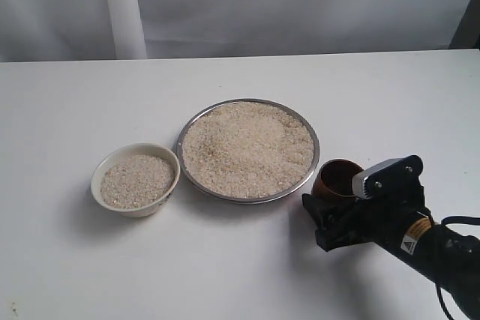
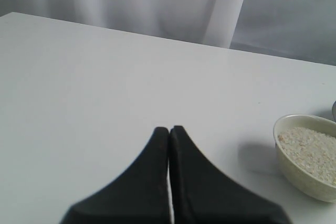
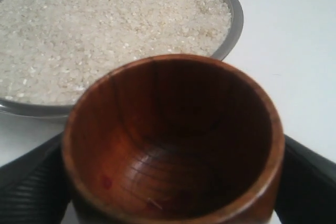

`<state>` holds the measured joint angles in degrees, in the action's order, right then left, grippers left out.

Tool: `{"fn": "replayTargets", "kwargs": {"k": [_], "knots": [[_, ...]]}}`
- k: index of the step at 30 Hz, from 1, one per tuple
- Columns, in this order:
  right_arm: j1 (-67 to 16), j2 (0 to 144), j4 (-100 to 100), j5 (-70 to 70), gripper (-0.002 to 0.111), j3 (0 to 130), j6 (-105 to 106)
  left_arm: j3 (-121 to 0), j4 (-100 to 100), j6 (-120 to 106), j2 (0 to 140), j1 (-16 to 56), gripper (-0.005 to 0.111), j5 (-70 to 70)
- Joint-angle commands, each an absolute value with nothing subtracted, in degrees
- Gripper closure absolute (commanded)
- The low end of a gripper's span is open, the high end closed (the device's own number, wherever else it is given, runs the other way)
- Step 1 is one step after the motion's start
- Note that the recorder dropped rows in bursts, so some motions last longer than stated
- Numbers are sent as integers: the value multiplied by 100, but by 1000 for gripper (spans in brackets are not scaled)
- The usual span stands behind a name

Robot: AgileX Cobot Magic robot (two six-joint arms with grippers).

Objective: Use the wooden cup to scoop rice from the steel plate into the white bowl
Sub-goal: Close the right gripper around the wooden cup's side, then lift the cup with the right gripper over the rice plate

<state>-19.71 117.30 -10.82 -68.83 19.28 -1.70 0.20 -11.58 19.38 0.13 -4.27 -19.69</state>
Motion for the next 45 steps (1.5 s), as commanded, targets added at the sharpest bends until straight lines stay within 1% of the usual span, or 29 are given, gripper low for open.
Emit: {"fn": "replayTargets", "kwargs": {"k": [1, 9, 12, 20, 22, 29, 33, 35, 38, 45], "knots": [[-1950, 11765, -1137, -6996, 26, 1950, -152, 0, -1126, 1945, 0, -401, 107, -1933], [-1950, 11765, -1137, -6996, 26, 1943, -152, 0, -1126, 1945, 0, -401, 107, -1933], [-1950, 11765, -1137, -6996, 30, 1943, -152, 0, -1126, 1945, 0, -401, 107, -1933], [-1950, 11765, -1149, -6996, 57, 1943, 0, 0, -1126, 1945, 0, -401, 107, -1933], [-1950, 11765, -1149, -6996, 68, 1943, 0, 0, -1126, 1945, 0, -401, 107, -1933], [-1950, 11754, -1160, -6996, 108, 1943, 0, 0, -1126, 1945, 0, -401, 107, -1933], [-1950, 11522, -1208, -6996, 108, 1943, 0, 0, -1126, 1945, 0, -401, 107, -1933], [-1950, 11252, -1285, -6662, 108, 1943, 0, 0, -1126, 1945, 0, -401, 107, -1933], [-1950, 10659, -1368, -5863, 108, 1943, -42, 0, -1126, 1945, 0, -401, 107, -1933], [-1950, 8762, -1413, -3677, 108, 1943, -42, 0, -1126, 1945, 0, -401, 107, -1933]]}}
